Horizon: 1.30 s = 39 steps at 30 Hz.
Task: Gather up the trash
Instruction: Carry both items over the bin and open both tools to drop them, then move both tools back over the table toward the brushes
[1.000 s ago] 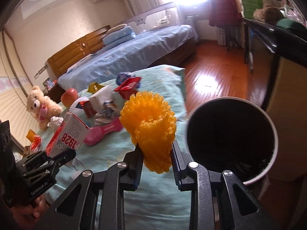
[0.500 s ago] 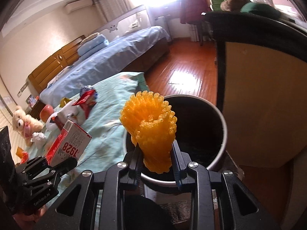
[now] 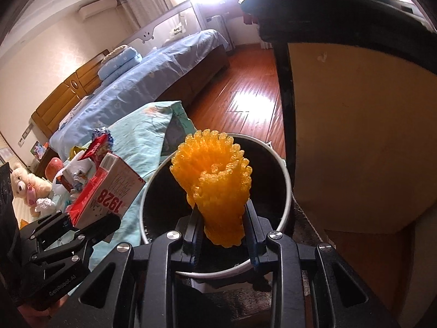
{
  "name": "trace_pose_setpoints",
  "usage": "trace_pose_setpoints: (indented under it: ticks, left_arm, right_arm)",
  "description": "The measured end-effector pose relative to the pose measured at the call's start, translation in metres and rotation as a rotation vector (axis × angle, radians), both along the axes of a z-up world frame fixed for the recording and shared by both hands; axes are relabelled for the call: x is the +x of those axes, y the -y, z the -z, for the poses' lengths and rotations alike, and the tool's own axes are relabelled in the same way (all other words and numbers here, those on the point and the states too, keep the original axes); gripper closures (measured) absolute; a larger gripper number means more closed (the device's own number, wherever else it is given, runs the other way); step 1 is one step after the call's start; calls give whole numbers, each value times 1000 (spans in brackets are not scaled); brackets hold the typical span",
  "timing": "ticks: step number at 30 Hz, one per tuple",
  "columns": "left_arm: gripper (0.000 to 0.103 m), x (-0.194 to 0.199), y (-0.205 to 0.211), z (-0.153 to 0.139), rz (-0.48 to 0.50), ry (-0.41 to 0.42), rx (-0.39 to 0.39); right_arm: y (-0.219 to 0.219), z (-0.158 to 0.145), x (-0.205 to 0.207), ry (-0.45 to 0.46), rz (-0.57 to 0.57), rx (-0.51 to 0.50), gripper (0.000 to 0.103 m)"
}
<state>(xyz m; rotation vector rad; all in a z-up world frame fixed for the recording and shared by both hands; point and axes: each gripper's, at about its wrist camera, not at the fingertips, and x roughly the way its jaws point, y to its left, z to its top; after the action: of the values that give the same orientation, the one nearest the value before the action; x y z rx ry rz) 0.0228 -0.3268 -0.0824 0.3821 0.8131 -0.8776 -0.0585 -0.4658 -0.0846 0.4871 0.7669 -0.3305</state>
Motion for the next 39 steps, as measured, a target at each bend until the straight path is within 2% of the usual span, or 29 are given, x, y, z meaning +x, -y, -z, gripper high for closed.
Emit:
trace_pose_setpoints:
  ticks: [8, 10, 11, 12, 13, 15, 16, 19, 25, 32, 36, 39]
  left_arm:
    - [73, 6, 25, 13, 16, -16, 29]
    - [73, 7, 27, 15, 12, -13, 31]
    - [71, 8, 27, 16, 10, -14, 33]
    - [65, 8, 28, 17, 9, -21, 34]
    - [54, 8, 27, 17, 6, -27, 31]
    - [47, 5, 26, 16, 6, -18, 17]
    - [47, 3, 24, 15, 3, -9, 16]
    - [46, -2, 7, 11, -14, 4, -3]
    - [37, -12, -45, 4, -87, 0, -61]
    - [32, -13, -113, -3, -226, 36, -70]
    - [29, -5, -160, 0, -309, 31, -68]
    - [29, 5, -190, 6, -381, 23, -75]
  right_arm:
    - [13, 7, 6, -17, -5, 17, 71]
    - [17, 7, 8, -17, -2, 24, 67]
    - [18, 8, 8, -18, -2, 28, 60]
    - [19, 8, 8, -19, 3, 29, 55]
    - [21, 7, 7, -19, 8, 30, 52]
    - [21, 7, 4, -11, 15, 37, 41]
    - [21, 6, 2, -8, 19, 38, 41]
    - [19, 1, -7, 15, 34, 43, 41]
    - [-9, -5, -18, 83, 24, 63, 30]
    - [-59, -16, -16, 128, -51, 77, 27]
    - [-88, -22, -8, 150, -92, 73, 21]
    - [-114, -22, 4, 156, -144, 71, 21]
